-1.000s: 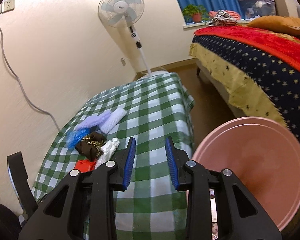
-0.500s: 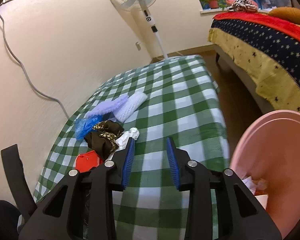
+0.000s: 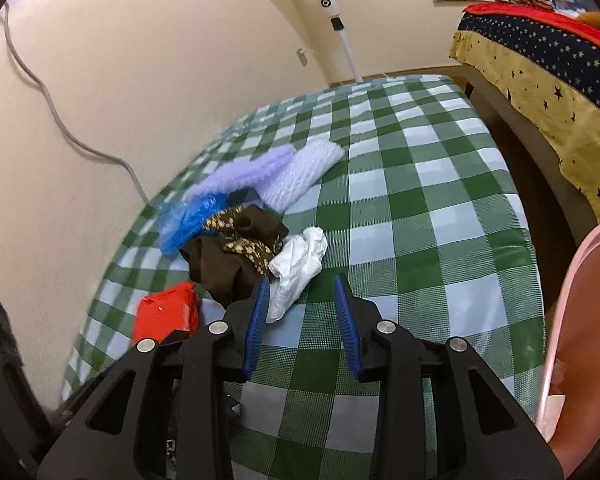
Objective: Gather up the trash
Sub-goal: 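Grasp the red plastic bag with the left gripper while the right grasps the white cloth, then carry the red bag and white cloth in both grippers over the pink bin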
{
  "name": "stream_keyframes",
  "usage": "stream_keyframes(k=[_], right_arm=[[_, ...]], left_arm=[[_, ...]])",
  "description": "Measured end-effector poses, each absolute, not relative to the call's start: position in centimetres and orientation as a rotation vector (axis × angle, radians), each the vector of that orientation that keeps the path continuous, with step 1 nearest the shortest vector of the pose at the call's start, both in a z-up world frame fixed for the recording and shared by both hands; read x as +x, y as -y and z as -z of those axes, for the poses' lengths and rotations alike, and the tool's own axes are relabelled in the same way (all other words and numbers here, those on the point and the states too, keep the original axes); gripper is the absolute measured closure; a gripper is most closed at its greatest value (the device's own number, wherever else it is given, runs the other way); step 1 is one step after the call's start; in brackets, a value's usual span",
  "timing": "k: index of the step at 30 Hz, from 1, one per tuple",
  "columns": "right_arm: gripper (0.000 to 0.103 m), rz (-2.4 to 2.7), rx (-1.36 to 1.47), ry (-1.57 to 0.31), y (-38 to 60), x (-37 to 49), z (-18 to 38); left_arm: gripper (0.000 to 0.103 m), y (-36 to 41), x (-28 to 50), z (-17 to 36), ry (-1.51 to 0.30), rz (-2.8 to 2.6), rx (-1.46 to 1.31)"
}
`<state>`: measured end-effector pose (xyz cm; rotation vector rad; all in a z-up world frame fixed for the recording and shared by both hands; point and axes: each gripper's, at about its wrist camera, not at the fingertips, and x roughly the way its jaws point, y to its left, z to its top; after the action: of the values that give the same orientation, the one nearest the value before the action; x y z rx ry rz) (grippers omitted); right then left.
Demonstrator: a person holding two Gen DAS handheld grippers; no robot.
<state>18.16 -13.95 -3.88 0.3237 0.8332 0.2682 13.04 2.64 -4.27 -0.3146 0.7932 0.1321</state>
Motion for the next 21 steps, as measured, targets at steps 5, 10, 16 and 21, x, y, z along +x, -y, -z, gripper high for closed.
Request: stream_keyframes(k=[5, 10, 16, 21], right_arm=[[0.097, -0.289, 0.291, -0.838, 13.2, 18.2, 4.0], [0.101, -0.282, 0.262, -0.809, 13.3, 17.3, 3.0], [0.101, -0.24, 0.256, -0.779, 14.9, 15.6, 1.7], [0.101, -0.209, 0.239, -0.752, 16.1, 14.0, 0.3]], left_arm=[[0.041, -2.4, 12.9, 4.3, -0.79, -0.123, -0.308], [0.041, -2.2, 12.6, 4.1, -0.785, -0.119, -0.298], [0.041, -2.0, 12.1, 3.4, -0.771, -0.102, -0.289], [0.041, -1.7, 11.4, 2.6, -0.752, -0.082, -0.286]])
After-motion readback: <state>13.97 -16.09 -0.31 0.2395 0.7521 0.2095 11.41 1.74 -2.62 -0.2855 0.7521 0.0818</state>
